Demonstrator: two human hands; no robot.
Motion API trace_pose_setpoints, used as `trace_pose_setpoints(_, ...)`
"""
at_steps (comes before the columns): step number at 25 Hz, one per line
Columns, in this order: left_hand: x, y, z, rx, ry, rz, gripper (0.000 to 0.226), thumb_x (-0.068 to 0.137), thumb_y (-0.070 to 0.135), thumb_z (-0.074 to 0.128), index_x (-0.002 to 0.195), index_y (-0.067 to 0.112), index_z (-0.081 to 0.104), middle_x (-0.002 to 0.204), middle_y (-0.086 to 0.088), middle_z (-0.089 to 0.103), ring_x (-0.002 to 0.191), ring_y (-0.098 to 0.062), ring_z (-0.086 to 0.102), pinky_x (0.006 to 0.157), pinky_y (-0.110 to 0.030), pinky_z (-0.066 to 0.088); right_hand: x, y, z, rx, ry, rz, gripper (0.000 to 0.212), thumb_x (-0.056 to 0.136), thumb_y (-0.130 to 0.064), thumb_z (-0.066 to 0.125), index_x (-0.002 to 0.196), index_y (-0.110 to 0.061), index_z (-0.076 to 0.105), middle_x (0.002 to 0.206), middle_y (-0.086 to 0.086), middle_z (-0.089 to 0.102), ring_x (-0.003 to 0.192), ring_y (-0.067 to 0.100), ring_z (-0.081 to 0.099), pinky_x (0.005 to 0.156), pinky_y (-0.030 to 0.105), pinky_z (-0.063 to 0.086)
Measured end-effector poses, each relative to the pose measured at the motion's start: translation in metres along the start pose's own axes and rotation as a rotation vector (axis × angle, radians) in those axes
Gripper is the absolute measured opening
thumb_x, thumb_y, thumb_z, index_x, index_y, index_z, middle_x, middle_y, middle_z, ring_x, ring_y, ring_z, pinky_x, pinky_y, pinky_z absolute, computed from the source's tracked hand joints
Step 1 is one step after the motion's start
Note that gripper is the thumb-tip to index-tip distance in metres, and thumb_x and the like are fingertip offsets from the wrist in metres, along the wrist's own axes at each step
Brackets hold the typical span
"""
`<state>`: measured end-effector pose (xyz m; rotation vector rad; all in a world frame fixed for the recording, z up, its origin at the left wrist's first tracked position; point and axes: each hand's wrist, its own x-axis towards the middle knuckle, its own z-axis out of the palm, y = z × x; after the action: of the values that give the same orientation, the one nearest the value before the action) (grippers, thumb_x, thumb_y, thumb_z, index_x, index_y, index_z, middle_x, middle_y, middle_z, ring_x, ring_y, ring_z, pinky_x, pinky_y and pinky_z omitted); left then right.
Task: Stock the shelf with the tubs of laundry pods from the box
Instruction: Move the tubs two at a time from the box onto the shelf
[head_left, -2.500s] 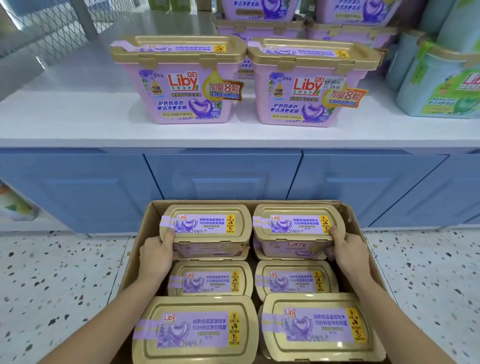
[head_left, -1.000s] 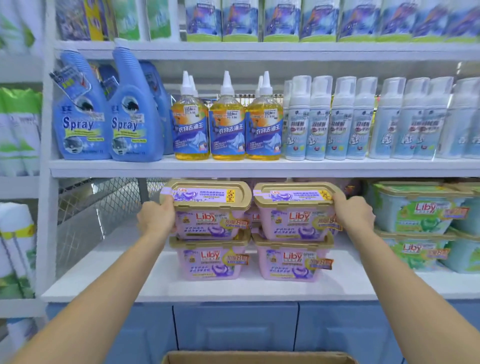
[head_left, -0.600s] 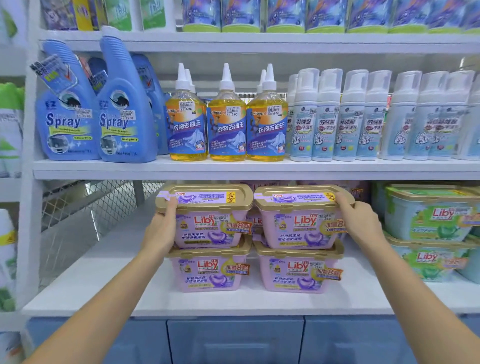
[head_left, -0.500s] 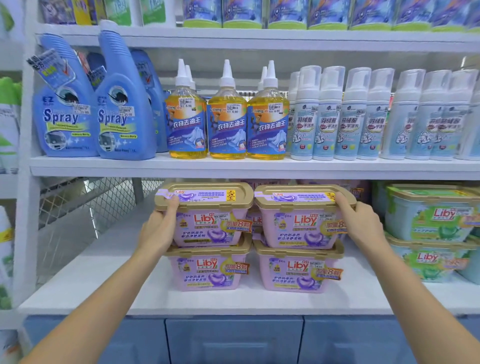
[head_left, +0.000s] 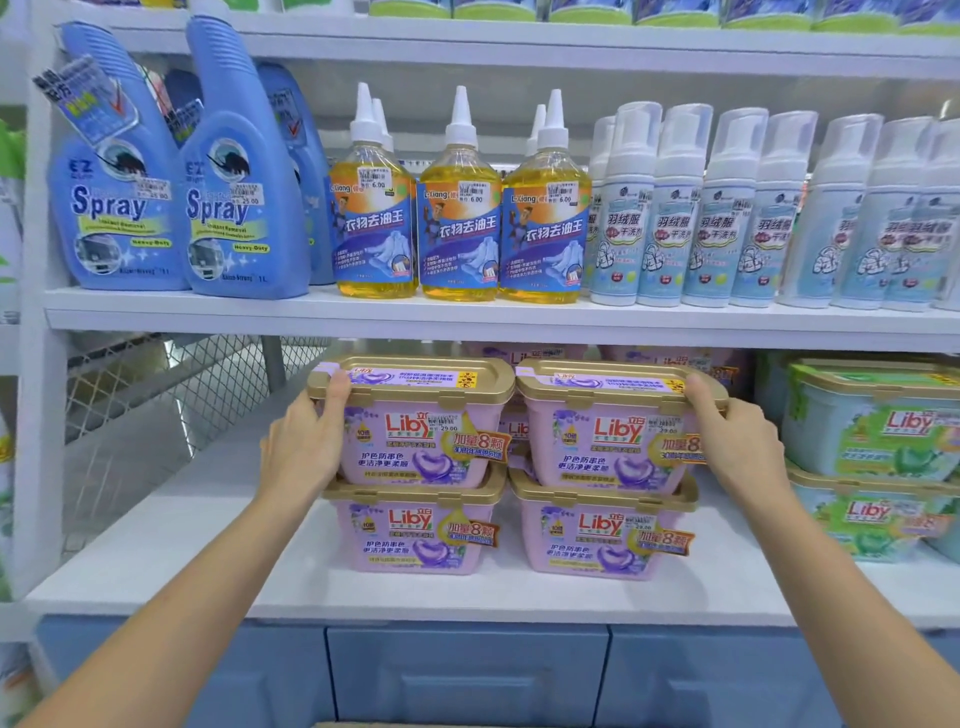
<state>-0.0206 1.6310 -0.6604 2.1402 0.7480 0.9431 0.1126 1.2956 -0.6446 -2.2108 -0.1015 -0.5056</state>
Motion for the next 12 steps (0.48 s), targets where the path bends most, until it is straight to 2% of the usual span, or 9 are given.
trace_pose_setpoints(2, -0.007, -0.003, 0.004, -0.012, -0.021, 0.019, 0.066, 0.090, 0.061, 0.021, 0.124, 0.012, 0.050, 0.124, -0.020, 0.060, 0.119, -0.043, 0.049, 0.094, -0.044, 0.035, 0.000, 0.004, 0.004, 0.003, 0.017, -0.026, 0.082, 0.076, -0.069, 0.025, 0.100, -0.001, 0.063, 0.107, 0.027, 0.061, 0.104, 0.043, 0.054, 0.086, 0.044, 0.040)
trace_pose_setpoints(4, -0.015, -0.013, 0.010, -0.086, -0.046, 0.079, 0.058, 0.088, 0.062, 0.029, 0.122, 0.018, 0.047, 0.119, -0.013, 0.063, 0.114, -0.039, 0.054, 0.086, -0.042, 0.038, -0.003, 0.009, 0.006, 0.086, 0.008, -0.061, 0.081, 0.073, -0.071, 0.021, 0.097, -0.007, 0.063, 0.100, 0.020, 0.063, 0.099, 0.039, 0.056, 0.081, 0.042, 0.040)
trace_pose_setpoints(6, -0.025, -0.026, 0.016, -0.157, -0.078, 0.151, 0.063, 0.078, 0.068, 0.033, 0.122, 0.024, 0.044, 0.120, -0.006, 0.062, 0.109, -0.029, 0.059, 0.086, -0.042, 0.045, -0.013, 0.022, 0.008, 0.271, -0.026, -0.115, 0.073, 0.076, -0.070, 0.028, 0.103, -0.011, 0.061, 0.101, 0.011, 0.065, 0.095, 0.030, 0.058, 0.073, 0.034, 0.041)
trace_pose_setpoints(8, -0.036, -0.040, 0.021, -0.181, -0.061, 0.135, 0.074, 0.074, 0.067, 0.041, 0.133, 0.024, 0.038, 0.133, -0.004, 0.053, 0.115, -0.022, 0.054, 0.093, -0.045, 0.045, -0.029, 0.041, 0.014, 0.404, -0.029, -0.132, 0.061, 0.085, -0.060, 0.041, 0.124, -0.014, 0.052, 0.116, 0.008, 0.062, 0.100, 0.020, 0.056, 0.079, 0.029, 0.040)
trace_pose_setpoints(10, -0.047, -0.058, 0.025, -0.166, -0.020, 0.052, 0.087, 0.070, 0.062, 0.050, 0.141, 0.017, 0.030, 0.144, -0.007, 0.043, 0.127, -0.025, 0.045, 0.102, -0.046, 0.039, -0.047, 0.070, 0.026, 0.449, -0.046, -0.110, 0.077, 0.074, -0.071, 0.048, 0.131, -0.018, 0.042, 0.124, 0.006, 0.058, 0.107, 0.017, 0.053, 0.088, 0.031, 0.038)
trace_pose_setpoints(12, -0.058, -0.076, 0.033, -0.164, -0.060, -0.024, 0.098, 0.064, 0.063, 0.059, 0.142, 0.014, 0.027, 0.146, -0.008, 0.041, 0.131, -0.027, 0.041, 0.105, -0.046, 0.036, -0.063, 0.096, 0.043, 0.392, -0.138, -0.044, 0.093, 0.058, -0.075, 0.052, 0.132, -0.022, 0.038, 0.123, 0.003, 0.057, 0.110, 0.017, 0.052, 0.090, 0.034, 0.039)
